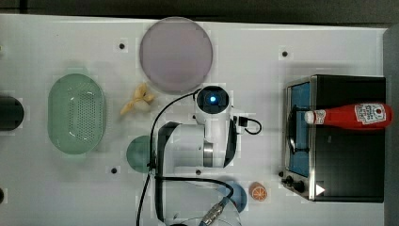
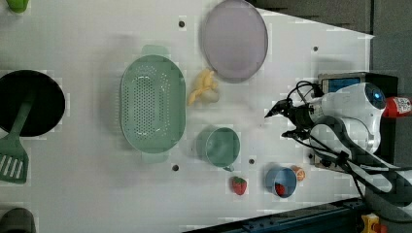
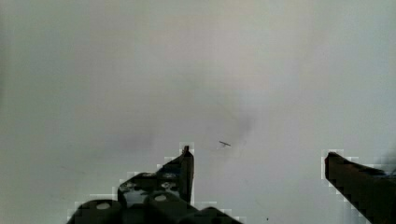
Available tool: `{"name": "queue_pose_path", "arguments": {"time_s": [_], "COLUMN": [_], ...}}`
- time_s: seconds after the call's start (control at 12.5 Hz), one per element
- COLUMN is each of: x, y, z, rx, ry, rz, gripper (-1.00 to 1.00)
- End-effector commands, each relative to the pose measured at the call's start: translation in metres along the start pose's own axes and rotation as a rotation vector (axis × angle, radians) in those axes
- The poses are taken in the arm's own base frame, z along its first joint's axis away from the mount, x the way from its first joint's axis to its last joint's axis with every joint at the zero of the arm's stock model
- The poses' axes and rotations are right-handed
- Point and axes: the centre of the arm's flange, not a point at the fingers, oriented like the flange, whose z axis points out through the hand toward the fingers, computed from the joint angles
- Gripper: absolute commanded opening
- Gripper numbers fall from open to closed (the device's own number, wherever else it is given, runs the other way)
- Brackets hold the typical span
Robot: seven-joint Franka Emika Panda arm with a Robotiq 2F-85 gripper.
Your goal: Pick Ketchup from oven and place it on table.
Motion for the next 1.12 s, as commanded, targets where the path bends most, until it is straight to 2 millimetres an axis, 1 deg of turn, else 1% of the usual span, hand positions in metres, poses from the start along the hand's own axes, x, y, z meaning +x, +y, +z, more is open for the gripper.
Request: {"name": "queue_pose_path", "arguments": {"time_s": [0.08, 0.16, 0.32, 0.64, 0.8, 0.88, 0.96, 1.12], "x": [0.001, 0.003, 0.002, -0.017, -0.022, -0.026, -0.031, -0.037], "y": [-0.013, -0.012, -0.003, 0.028, 0.046, 0.055, 0.062, 0.073], "z": [-0.074, -0.107, -0.184, -0.330, -0.391, -0.410, -0.424, -0.438], "rx": [0.150, 0.195, 0.269, 0.331, 0.344, 0.332, 0.310, 0.265], "ry": [0.082, 0.103, 0.138, 0.154, 0.170, 0.160, 0.144, 0.110], "rz": [0.036, 0.057, 0.067, 0.064, 0.064, 0.064, 0.062, 0.062], "gripper": [1.00, 1.00, 1.00, 1.00, 1.00, 1.00, 1.00, 1.00]}}
